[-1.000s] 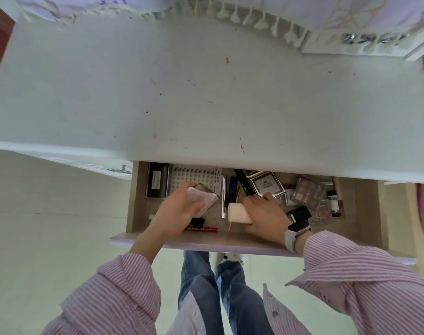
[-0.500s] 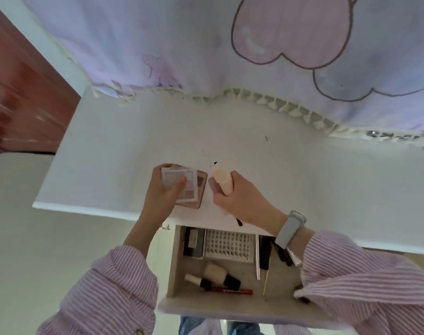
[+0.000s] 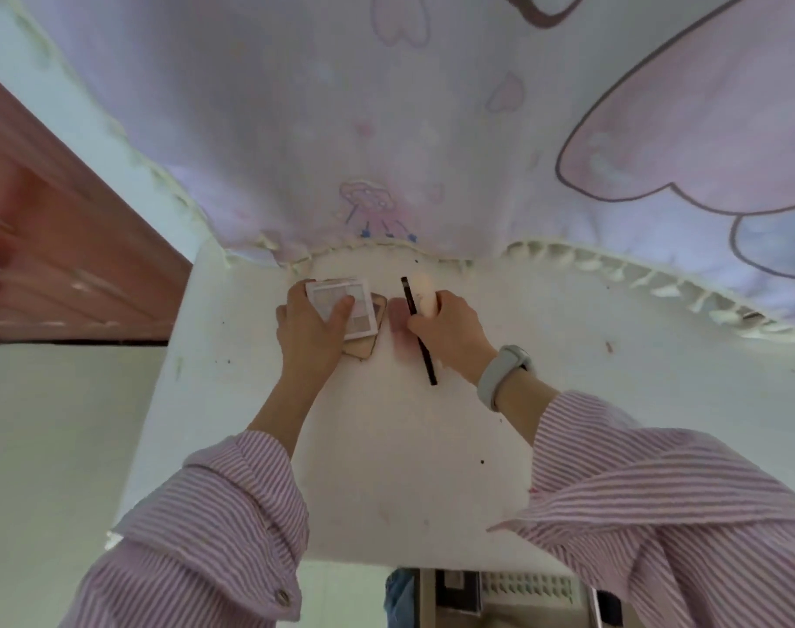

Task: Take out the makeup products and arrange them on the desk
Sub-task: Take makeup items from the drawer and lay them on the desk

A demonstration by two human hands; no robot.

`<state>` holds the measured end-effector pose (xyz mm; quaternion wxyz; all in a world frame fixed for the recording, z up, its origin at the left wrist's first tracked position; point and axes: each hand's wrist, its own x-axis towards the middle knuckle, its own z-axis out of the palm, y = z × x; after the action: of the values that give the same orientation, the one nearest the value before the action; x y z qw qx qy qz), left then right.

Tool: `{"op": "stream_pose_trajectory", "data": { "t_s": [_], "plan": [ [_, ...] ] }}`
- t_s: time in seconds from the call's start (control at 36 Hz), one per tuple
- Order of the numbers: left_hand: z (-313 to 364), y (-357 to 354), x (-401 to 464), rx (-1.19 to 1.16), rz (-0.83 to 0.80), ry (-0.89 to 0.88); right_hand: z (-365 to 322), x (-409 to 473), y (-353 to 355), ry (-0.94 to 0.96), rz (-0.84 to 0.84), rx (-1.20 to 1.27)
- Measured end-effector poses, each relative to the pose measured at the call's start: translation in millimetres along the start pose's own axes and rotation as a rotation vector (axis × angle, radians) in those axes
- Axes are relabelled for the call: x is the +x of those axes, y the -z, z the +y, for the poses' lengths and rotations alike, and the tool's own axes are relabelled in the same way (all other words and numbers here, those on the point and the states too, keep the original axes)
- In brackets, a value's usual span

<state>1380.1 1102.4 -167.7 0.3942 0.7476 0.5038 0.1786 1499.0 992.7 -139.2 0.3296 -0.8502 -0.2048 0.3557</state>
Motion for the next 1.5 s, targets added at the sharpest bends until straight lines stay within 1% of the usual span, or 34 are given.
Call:
{"op": "stream_pose_trajectory", "data": {
  "t_s": [0.11,0.17,0.28,0.33,0.39,0.5,0.56,0.61,0.67,0.75,0.81,0.86,0.97,1.06,1.11,1.22,1.36,1.42,1.5],
  "plan": [
    [-3,0,14,0.128,0.011,-0.003,-6,10,4,-0.028,0.041,0.022],
    [-7,1,12,0.197,-0.036,-0.072,-4,11,5,-0.031,0.045,-0.011],
    [-19,2,3,0.386,-0.149,-0.272,3,13,9,-0.025,0.064,-0.093],
    [-25,1,1,0.477,-0.171,-0.351,6,13,14,-0.036,0.067,-0.086],
    [-27,-1,0,0.531,-0.172,-0.4,10,11,17,-0.006,0.096,-0.092],
    [-20,-9,6,0.599,-0.234,-0.377,17,6,19,0.033,0.15,-0.106],
    [-13,-15,10,0.635,-0.221,-0.37,20,5,21,0.068,0.18,-0.135],
    [-4,-22,12,0.716,-0.185,-0.378,22,2,23,0.137,0.203,-0.205],
    [4,-28,15,0.77,-0.163,-0.385,24,-1,23,0.237,0.203,-0.332],
    [11,-32,21,0.738,-0.158,-0.401,30,-7,22,0.348,0.129,-0.548],
    [13,-32,25,0.657,-0.163,-0.431,38,-9,21,0.367,0.099,-0.664],
    [13,-31,31,0.579,-0.184,-0.448,43,-10,21,0.384,0.111,-0.719],
    [11,-24,35,0.648,-0.188,-0.503,45,-12,19,0.469,0.099,-0.704],
    [2,-18,32,0.689,-0.19,-0.54,48,-11,12,0.512,0.073,-0.76],
    [-3,-16,30,0.686,-0.177,-0.536,51,-9,10,0.529,0.084,-0.786],
    [-5,-12,26,0.712,-0.164,-0.507,48,-2,15,0.474,0.136,-0.792],
    [-1,-14,24,0.728,-0.161,-0.518,49,6,15,0.432,0.089,-0.773],
    [5,-17,21,0.702,-0.172,-0.54,49,7,11,0.414,0.119,-0.727],
    [11,-24,14,0.646,-0.214,-0.547,50,9,3,0.413,0.211,-0.673]
  ]
}}
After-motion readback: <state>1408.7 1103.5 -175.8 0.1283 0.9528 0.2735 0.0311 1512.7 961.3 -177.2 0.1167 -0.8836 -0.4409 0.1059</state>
